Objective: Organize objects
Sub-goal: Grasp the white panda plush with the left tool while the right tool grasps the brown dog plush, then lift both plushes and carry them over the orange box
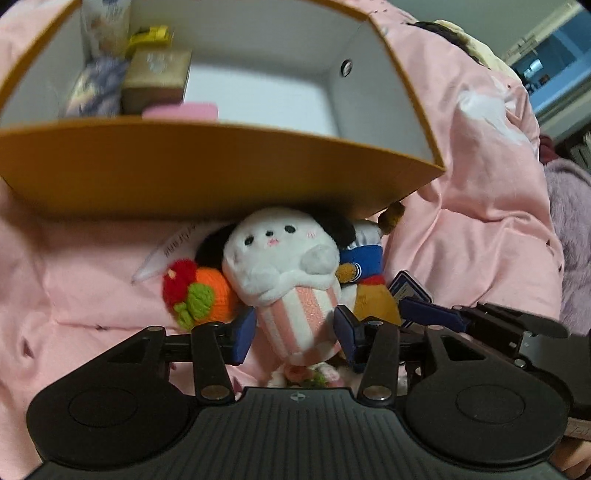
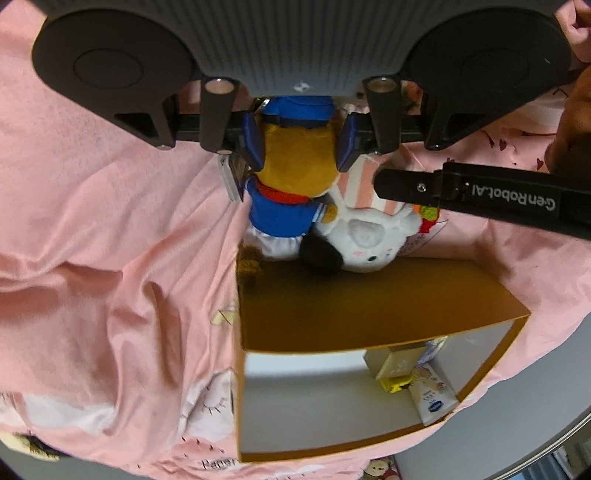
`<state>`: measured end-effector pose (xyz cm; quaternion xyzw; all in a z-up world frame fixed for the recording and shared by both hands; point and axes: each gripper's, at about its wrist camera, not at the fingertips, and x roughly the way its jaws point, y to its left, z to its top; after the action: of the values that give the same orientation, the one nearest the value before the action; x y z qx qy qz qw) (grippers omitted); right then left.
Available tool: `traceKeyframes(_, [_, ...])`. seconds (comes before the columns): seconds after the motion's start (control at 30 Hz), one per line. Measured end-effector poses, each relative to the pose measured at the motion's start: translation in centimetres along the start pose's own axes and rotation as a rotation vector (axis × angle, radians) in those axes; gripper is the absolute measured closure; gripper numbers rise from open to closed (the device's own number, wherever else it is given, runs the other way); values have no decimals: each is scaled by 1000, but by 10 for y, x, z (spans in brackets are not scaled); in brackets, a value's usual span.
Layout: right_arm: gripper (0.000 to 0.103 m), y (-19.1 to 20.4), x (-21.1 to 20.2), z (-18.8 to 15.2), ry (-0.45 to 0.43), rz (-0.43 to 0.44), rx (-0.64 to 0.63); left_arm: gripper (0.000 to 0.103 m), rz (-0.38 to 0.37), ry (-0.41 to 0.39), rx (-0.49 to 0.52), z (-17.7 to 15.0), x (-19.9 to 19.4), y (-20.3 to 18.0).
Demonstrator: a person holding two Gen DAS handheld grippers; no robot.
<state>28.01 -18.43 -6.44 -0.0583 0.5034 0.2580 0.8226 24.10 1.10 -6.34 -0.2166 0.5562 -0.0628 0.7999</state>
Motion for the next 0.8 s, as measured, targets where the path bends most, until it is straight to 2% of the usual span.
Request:
traceKeyframes(0.1, [55,-6,4,1,13,27,27,47,-31,33,-52,3,7,4])
traceKeyframes(0.23, [48,-6,8,2,25,52,22,43,-25,56,-85,9,13,1])
traceKeyframes(0.47, [43,-3,19,4,51,37,4,41,0,87,-80,12,24,0])
traceKeyframes(0.8, [33,-9,39,2,100,64,13,50,34,83,-43,7,29,-2])
